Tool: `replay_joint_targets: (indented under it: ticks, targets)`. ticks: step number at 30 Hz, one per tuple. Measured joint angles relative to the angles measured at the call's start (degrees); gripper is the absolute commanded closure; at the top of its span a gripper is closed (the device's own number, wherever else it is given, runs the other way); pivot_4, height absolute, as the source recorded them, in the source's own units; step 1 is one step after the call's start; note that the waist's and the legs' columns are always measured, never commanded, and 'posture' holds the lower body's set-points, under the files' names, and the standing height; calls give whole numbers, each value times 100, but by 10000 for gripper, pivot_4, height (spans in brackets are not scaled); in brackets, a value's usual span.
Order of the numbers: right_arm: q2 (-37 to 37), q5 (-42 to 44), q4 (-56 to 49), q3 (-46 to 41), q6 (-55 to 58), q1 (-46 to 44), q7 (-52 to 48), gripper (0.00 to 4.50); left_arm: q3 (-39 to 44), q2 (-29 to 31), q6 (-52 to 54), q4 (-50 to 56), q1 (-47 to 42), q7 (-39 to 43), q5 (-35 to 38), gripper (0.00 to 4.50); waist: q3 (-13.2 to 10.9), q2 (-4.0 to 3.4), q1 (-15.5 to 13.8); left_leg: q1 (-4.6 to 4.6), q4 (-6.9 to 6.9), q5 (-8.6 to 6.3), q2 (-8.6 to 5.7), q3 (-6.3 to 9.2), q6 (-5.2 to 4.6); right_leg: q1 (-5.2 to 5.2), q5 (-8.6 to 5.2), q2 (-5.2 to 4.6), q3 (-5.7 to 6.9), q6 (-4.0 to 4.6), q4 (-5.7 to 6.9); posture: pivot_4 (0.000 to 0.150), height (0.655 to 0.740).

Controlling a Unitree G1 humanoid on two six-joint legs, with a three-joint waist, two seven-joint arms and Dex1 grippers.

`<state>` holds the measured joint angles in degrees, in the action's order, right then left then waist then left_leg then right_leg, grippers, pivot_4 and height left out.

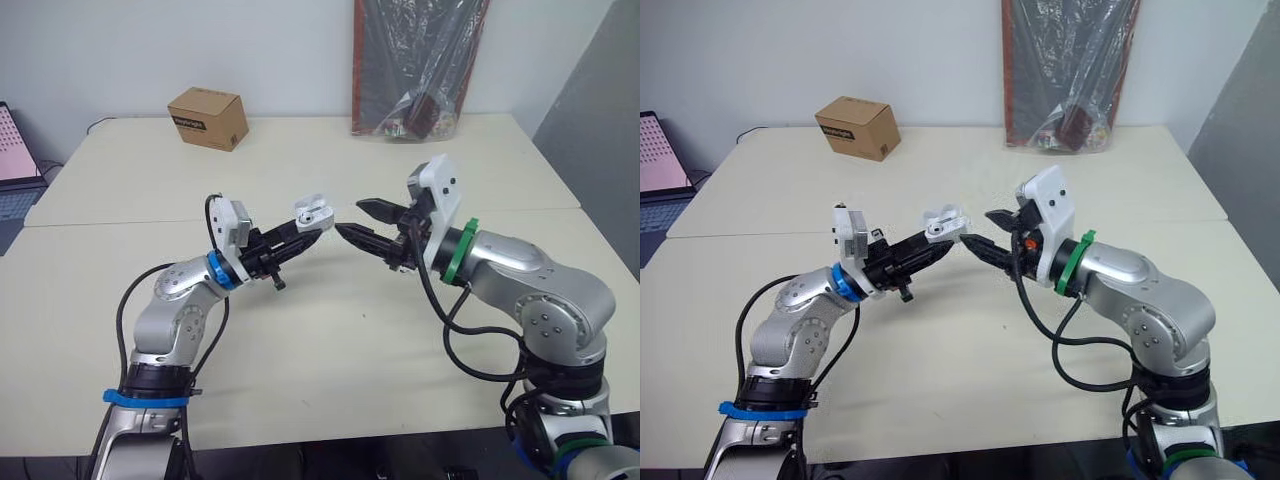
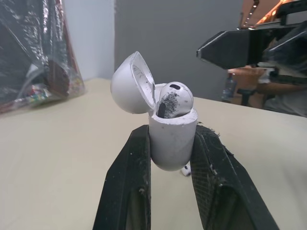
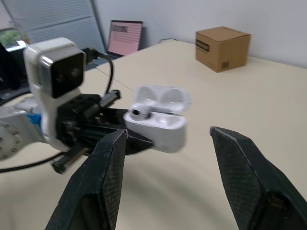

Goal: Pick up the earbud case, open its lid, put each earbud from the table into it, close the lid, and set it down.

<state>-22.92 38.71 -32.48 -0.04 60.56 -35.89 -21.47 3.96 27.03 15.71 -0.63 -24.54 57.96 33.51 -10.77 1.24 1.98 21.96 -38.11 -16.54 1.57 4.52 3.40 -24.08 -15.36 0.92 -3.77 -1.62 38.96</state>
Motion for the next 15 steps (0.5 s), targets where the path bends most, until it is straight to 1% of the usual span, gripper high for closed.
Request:
replay_joint_targets:
  ticks: [3, 4, 8, 12, 15]
  targets:
    - [-279, -200, 174, 17, -157, 113, -112, 16296, 16, 168, 180, -99, -4, 220, 48, 37516, 0, 0, -2, 1, 2, 0, 0, -2, 0, -1, 0, 0, -1, 0, -2, 1500, 7400]
    - [-556, -350, 345, 159, -285, 122, -269, 16296, 18, 249, 295, -181, -6, 429, 148, 37516, 0, 0, -1, 0, 2, 0, -1, -4, 0, 0, 0, -1, -3, 0, -3, 1500, 7400]
    - [-1118, -802, 982, 454, -427, 195, -583, 16296, 53, 456, 523, -311, -61, 1010, 389, 37516, 0, 0, -3, 0, 1, 0, 0, -4, 0, -1, 0, 0, -2, 0, -4, 1500, 7400]
    - [-1521, -1349, 1678, 897, -654, 402, -825, 16296, 67, 656, 645, -344, -124, 1474, 489, 37516, -1, 0, -3, 1, 3, 0, -1, -8, 0, -3, -1, 0, -6, 0, -5, 1500, 7400]
    - [-1604, -1647, 1934, 1160, -864, 493, -1042, 16296, 59, 662, 642, -346, -124, 1614, 466, 37516, -1, 0, -4, 1, 4, 0, 1, -10, 0, -4, -1, 0, -9, 0, -5, 1500, 7400]
